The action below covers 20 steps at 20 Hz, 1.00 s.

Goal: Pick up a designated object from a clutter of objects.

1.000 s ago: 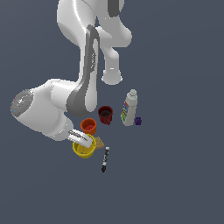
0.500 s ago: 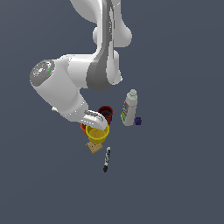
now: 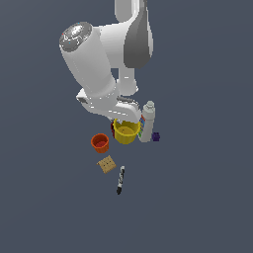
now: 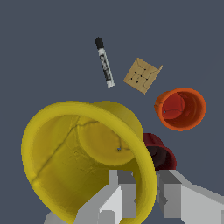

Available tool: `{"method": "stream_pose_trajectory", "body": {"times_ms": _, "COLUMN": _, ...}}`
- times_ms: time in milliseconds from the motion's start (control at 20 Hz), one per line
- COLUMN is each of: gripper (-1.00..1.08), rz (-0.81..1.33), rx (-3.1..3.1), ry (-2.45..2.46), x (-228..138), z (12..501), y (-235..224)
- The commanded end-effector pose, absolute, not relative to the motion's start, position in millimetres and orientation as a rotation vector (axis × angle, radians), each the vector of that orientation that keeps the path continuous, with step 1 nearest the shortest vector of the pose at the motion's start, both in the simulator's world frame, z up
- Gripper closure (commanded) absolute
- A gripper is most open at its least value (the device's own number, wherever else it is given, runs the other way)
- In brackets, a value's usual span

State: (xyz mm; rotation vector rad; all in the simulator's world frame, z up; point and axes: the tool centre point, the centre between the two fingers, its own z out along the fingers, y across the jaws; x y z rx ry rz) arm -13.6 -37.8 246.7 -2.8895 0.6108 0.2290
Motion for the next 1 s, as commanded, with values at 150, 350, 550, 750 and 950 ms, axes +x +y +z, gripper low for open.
{"method": "stream_pose_trajectory", "body": {"times_ms": 150, "gripper": 1.08, "rz": 0.224, "rx": -2.891, "ry": 0.611, "x": -42.2, "z": 286.2, "y": -0.1}}
{"method": "stream_pose_trajectory", "body": {"times_ms": 350, "gripper": 1.08, "rz": 0.224, "rx": -2.892, "ry": 0.612, "x": -64.4, "z": 316.5, "y": 29.4}}
{"method": "stream_pose_trajectory", "body": {"times_ms": 550, "gripper": 1.08, "rz": 0.224, "rx": -2.893, "ry": 0.612, "x": -85.3, "z": 346.0, "y": 58.2}}
{"method": "stream_pose_trajectory", "body": {"times_ms": 750, "gripper": 1.08, "rz": 0.224, "rx": -2.893, "ry": 0.612, "x": -103.3, "z": 372.0, "y": 83.6}}
{"method": "stream_pose_trajectory", "body": {"times_ms": 950, "gripper": 1.08, "rz": 0.224, "rx": -2.891, "ry": 0.612, "x": -117.5, "z": 394.5, "y": 105.3}}
